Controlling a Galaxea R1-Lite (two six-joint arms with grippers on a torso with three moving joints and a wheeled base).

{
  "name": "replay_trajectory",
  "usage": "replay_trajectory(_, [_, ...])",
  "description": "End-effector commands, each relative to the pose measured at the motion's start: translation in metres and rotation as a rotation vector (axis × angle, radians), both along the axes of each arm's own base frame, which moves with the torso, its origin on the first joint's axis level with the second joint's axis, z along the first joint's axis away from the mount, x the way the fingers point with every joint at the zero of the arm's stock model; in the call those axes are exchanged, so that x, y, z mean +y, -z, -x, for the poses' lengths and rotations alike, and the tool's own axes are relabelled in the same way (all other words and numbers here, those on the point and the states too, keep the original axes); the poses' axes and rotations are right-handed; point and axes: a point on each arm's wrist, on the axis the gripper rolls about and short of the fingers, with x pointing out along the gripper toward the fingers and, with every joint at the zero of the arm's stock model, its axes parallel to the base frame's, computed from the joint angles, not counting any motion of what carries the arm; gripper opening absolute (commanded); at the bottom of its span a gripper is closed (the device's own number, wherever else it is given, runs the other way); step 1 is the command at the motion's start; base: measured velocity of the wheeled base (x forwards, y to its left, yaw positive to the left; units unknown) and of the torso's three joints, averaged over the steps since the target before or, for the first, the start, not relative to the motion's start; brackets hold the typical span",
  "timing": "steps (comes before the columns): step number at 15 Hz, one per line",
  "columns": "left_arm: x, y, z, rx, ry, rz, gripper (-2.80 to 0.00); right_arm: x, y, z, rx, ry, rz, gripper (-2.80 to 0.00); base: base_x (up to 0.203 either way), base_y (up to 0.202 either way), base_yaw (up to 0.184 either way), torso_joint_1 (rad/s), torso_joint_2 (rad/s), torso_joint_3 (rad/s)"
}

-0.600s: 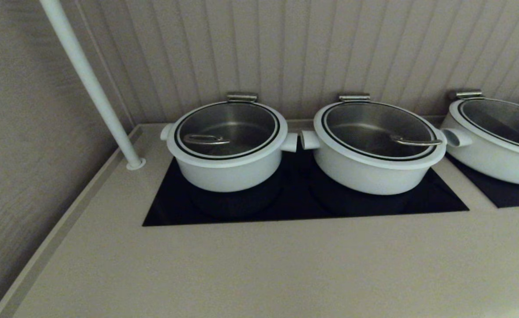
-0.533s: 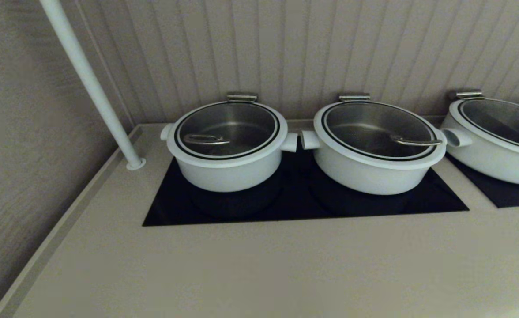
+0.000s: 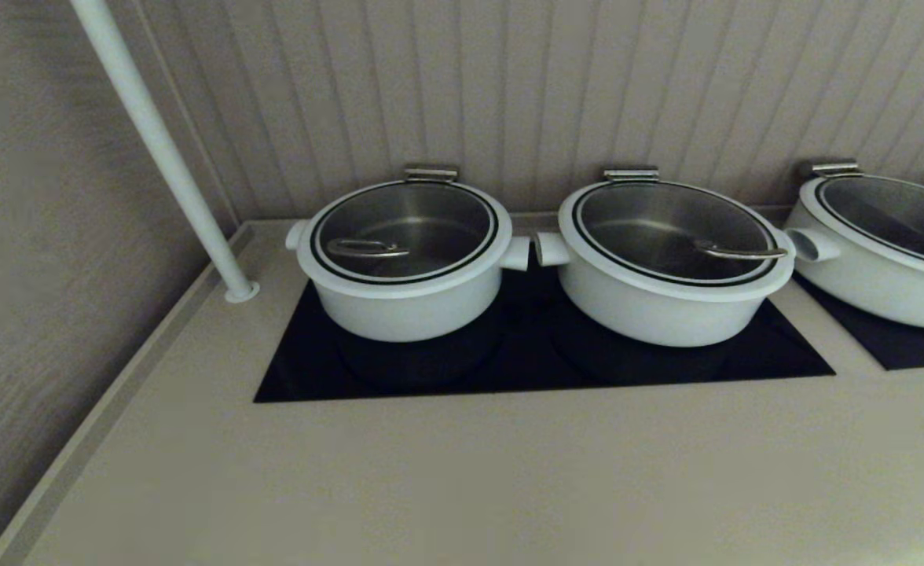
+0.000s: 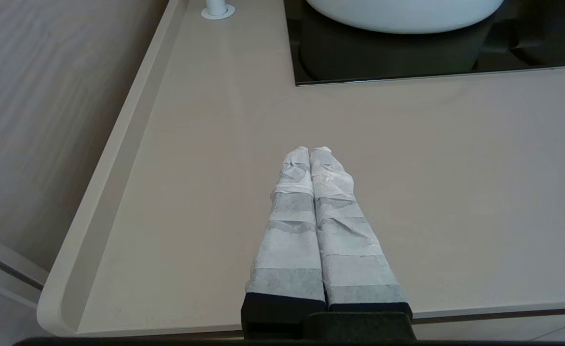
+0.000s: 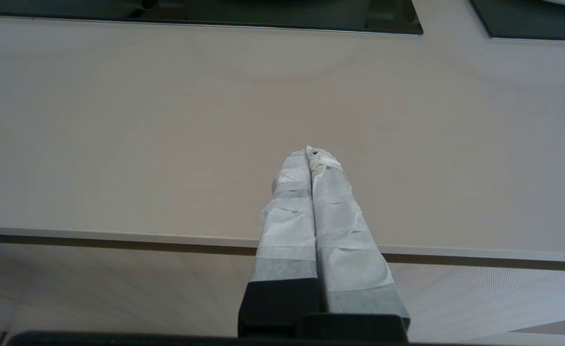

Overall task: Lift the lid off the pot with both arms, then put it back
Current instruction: Open the food pot lid a small opening with the left arm

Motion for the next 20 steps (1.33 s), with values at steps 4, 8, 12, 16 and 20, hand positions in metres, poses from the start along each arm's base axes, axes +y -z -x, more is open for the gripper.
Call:
replay_trajectory(4, [0.000, 0.000, 0.000, 0.001, 0.001, -0.010, -2.80, 0.000, 0.000, 0.000, 0.002, -0.001, 0.000, -2.80, 0.000, 0.000, 0.000, 0.000, 0.00, 0.000])
replay_trajectory(8, [0.000, -0.003, 0.000, -0.035, 0.003, -0.047, -2.80, 0.000, 0.000, 0.000, 0.002, -0.001, 0.000, -2.80, 0.000, 0.000, 0.000, 0.000, 0.00, 0.000])
replay_trajectory(12, [-0.001, -0.022, 0.005, -0.130, 0.044, -0.058, -2.80, 0.000, 0.000, 0.000, 0.002, -0.001, 0.000, -2.80, 0.000, 0.000, 0.000, 0.000, 0.00, 0.000])
replay_trajectory(16, [-0.002, -0.037, 0.006, -0.137, 0.103, -0.063, -2.80, 0.000, 0.000, 0.000, 0.002, -0.001, 0.000, -2.80, 0.000, 0.000, 0.000, 0.000, 0.00, 0.000])
replay_trajectory(20, [-0.005, -0.065, -0.001, -0.111, 0.212, -0.061, -2.80, 0.000, 0.000, 0.000, 0.002, 0.001, 0.000, -2.80, 0.000, 0.000, 0.000, 0.000, 0.00, 0.000])
